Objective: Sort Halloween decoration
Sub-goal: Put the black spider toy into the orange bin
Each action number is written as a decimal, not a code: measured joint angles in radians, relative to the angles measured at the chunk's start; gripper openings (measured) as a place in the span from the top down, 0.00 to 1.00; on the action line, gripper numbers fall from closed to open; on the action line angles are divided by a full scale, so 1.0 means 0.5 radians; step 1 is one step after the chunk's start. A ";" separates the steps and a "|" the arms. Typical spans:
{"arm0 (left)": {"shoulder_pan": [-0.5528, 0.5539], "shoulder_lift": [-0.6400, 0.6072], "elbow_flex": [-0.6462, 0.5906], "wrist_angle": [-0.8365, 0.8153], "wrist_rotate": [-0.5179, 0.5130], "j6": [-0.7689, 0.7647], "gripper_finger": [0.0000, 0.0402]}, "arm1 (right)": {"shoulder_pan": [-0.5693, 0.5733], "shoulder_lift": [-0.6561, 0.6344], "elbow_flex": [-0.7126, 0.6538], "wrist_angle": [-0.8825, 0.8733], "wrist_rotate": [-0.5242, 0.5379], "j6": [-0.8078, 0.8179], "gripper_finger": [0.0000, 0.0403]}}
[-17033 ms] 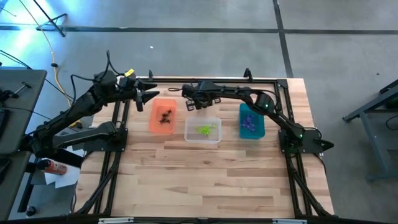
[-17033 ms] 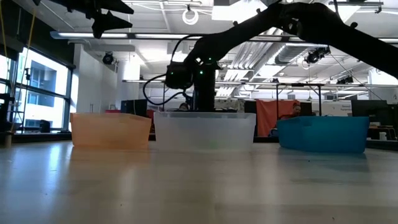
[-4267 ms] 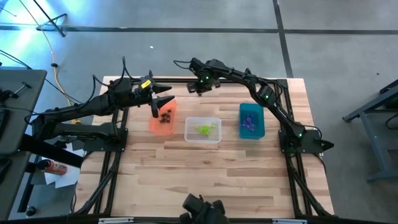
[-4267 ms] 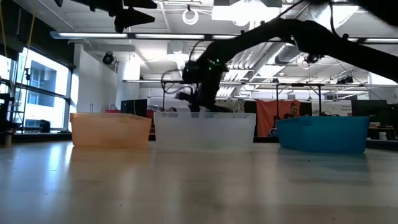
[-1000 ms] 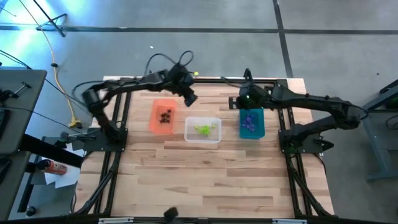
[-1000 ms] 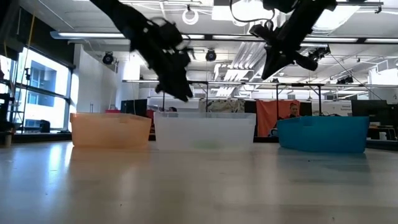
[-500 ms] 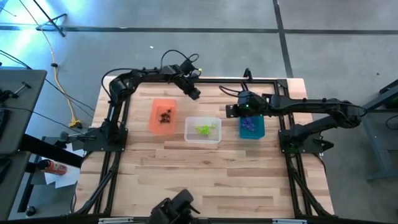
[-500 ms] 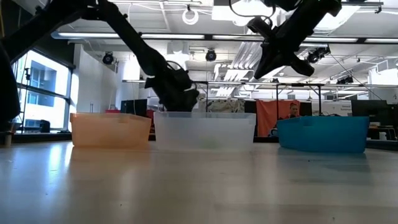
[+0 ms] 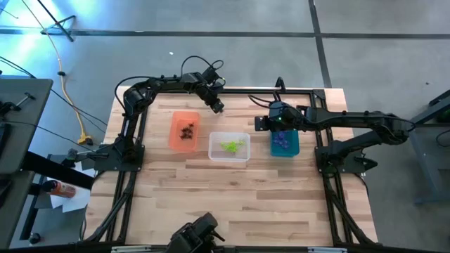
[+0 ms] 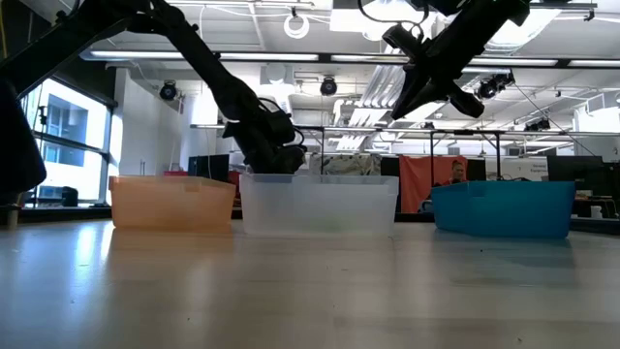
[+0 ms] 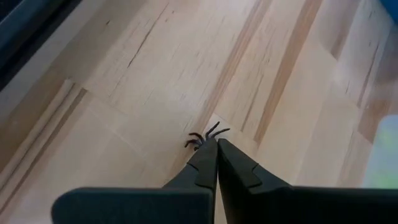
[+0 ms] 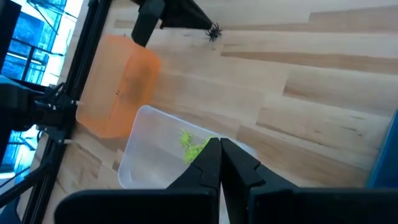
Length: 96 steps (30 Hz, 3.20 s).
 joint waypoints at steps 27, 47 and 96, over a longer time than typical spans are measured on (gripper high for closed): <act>-0.166 0.020 -0.062 -0.601 -0.211 0.111 1.00 | -0.001 0.001 0.002 0.010 0.038 -0.019 1.00; -0.259 -0.351 -0.212 -0.442 -0.334 0.027 1.00 | -0.002 0.001 0.002 0.018 0.134 -0.070 1.00; -0.408 -0.255 -0.308 -0.237 -0.513 1.392 0.62 | -0.106 0.001 0.002 0.037 0.176 -0.156 1.00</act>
